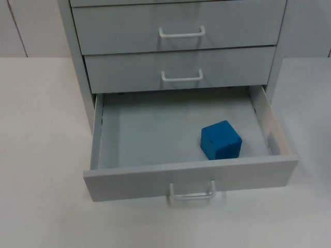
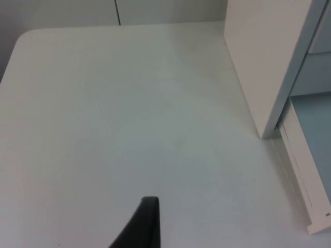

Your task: Open the drawer with the left hand, place the block into the drawer with the right hand, then close the drawer with the left hand.

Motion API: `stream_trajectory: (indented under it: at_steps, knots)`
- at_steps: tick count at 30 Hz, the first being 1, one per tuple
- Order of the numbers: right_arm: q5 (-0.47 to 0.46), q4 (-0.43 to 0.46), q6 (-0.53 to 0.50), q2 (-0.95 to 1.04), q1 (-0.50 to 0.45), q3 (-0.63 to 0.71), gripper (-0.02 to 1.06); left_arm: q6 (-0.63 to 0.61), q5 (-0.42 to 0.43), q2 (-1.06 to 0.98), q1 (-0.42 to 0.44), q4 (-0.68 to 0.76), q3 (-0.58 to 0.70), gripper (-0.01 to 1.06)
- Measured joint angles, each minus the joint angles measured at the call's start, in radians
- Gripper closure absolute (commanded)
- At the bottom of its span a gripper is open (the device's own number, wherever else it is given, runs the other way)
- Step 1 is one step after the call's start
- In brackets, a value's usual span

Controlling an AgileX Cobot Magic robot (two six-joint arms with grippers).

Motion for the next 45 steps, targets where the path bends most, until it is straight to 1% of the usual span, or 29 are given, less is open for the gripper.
stream_trajectory:
  at_steps: [3, 9, 17, 20, 21, 23, 24, 27, 30, 32, 33, 35, 39, 41, 45]
  knots:
    - [0.018, 0.010, -0.012, -0.062, -0.023, 0.000, 0.26, 0.000, 0.000, 0.000, 0.000, -0.006, 0.000, 0.00]
    - [0.070, 0.015, -0.016, -0.176, -0.025, 0.000, 0.26, 0.000, 0.000, 0.000, 0.000, -0.006, 0.000, 0.00]
    - [0.081, 0.017, -0.018, -0.314, -0.025, 0.000, 0.26, 0.000, 0.000, 0.000, 0.000, -0.006, 0.000, 0.00]
    - [0.078, 0.032, -0.032, -0.325, -0.030, -0.002, 0.26, 0.000, 0.000, 0.000, 0.000, -0.006, 0.000, 0.00]
    - [0.070, 0.056, -0.047, -0.327, -0.038, -0.002, 0.26, 0.000, 0.000, 0.000, 0.000, -0.006, 0.000, 0.00]
    - [0.035, 0.150, -0.105, -0.327, -0.068, -0.002, 0.26, 0.000, 0.000, 0.000, 0.000, -0.006, 0.000, 0.00]
    - [0.035, 0.150, -0.105, -0.327, -0.068, -0.002, 0.26, 0.000, 0.000, 0.000, 0.000, -0.006, 0.000, 0.00]
    - [-0.012, 0.249, -0.197, -0.327, -0.119, 0.000, 0.26, 0.000, 0.000, 0.000, 0.000, -0.006, 0.000, 0.00]
    - [-0.010, 0.262, -0.235, -0.327, -0.144, 0.000, 0.26, 0.000, 0.000, 0.000, 0.000, -0.006, 0.000, 0.00]
    - [0.018, 0.266, -0.275, -0.327, -0.162, 0.000, 0.26, 0.000, 0.000, 0.000, 0.000, -0.006, 0.000, 0.00]
    - [0.048, 0.269, -0.303, -0.327, -0.163, 0.000, 0.26, 0.000, 0.000, 0.000, 0.000, -0.006, 0.000, 0.00]
    - [0.057, 0.269, -0.312, -0.327, -0.165, 0.000, 0.26, 0.000, 0.000, 0.000, 0.000, -0.006, 0.000, 0.00]
    - [0.096, 0.269, -0.377, -0.327, -0.165, 0.000, 0.26, 0.000, 0.000, 0.000, 0.000, -0.006, 0.000, 0.00]
    - [0.107, 0.262, -0.386, -0.327, -0.165, 0.000, 0.26, 0.000, 0.000, 0.000, 0.000, -0.006, 0.000, 0.00]
    - [0.160, 0.234, -0.396, -0.327, -0.165, 0.000, 0.26, 0.000, 0.000, 0.000, 0.000, -0.006, 0.000, 0.00]
